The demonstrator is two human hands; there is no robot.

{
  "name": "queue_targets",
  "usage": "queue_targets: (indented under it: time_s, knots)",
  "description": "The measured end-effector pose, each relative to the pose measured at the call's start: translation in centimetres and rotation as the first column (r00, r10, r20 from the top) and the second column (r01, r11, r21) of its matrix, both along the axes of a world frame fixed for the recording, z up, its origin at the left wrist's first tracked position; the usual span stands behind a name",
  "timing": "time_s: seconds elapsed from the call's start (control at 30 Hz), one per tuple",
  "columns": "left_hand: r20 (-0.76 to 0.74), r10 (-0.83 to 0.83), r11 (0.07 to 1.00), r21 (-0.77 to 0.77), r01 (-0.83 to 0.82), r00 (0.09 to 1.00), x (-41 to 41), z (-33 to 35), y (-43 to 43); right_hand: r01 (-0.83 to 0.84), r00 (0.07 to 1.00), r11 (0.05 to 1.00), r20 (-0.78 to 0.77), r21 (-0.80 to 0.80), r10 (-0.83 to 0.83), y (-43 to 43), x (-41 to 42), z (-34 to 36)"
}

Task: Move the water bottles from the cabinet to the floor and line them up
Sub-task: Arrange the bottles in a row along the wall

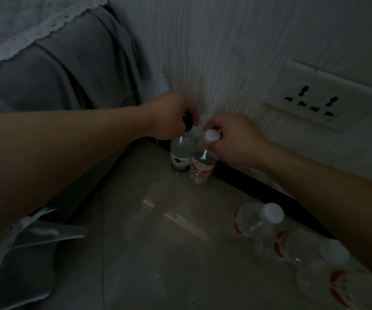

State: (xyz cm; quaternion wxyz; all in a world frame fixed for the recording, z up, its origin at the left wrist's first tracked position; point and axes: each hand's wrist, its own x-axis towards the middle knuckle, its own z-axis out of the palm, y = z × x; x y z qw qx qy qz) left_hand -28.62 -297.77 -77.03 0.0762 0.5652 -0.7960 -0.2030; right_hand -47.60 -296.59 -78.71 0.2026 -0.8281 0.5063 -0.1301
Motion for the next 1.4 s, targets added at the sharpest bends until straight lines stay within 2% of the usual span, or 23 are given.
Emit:
queue_targets:
  time_s: [0.6, 0.8, 1.4]
  knots:
    - [-0.02, -0.001, 1.0, 0.003, 0.002, 1.0, 0.1, -0.1, -0.1, -0.027, 1.0, 0.999, 0.012, -0.039, 0.027, 0.1, 0.0, -0.6]
    - [-0.038, -0.001, 1.0, 0.013, 0.002, 0.999, 0.1, 0.0, 0.0, -0.009, 0.998, 1.0, 0.062, -0.028, 0.01, 0.1, 0.0, -1.0]
    - [-0.014, 0.021, 1.0, 0.011, -0.021, 1.0, -0.1, -0.2, 0.2, 0.023, 0.999, 0.998, 0.04, -0.052, -0.021, 0.2, -0.1, -1.5]
